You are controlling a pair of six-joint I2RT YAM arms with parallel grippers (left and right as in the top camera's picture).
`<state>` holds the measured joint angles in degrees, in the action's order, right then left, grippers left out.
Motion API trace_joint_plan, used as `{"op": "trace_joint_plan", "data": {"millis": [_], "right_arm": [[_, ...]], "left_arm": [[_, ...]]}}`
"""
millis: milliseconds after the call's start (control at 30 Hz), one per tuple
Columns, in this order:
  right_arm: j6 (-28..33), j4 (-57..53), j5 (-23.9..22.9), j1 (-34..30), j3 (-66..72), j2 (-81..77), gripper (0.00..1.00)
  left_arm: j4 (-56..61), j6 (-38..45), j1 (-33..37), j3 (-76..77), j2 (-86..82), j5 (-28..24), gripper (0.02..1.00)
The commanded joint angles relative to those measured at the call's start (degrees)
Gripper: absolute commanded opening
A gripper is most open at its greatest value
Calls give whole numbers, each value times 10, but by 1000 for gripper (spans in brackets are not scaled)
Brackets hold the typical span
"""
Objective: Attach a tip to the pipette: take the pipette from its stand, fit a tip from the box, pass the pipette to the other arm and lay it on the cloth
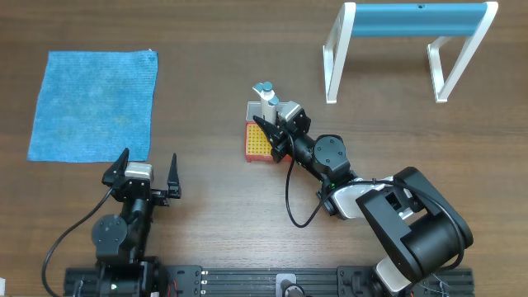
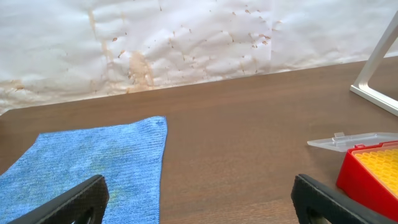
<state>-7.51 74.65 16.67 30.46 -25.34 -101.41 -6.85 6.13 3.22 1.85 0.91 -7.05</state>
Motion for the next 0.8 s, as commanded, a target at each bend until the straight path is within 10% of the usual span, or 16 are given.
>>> {"op": "trace_joint_plan", "data": {"millis": [33, 567, 800], "right_arm": [[-8, -11, 6, 3, 16, -14, 77], [-8, 14, 6, 3, -28, 75, 80], [-9, -331, 6, 4, -112, 253, 80]], "left_arm": [[-3, -1, 1, -1, -2, 6, 950], [-3, -1, 1, -1, -2, 6, 950], [-3, -1, 1, -1, -2, 6, 950]]}}
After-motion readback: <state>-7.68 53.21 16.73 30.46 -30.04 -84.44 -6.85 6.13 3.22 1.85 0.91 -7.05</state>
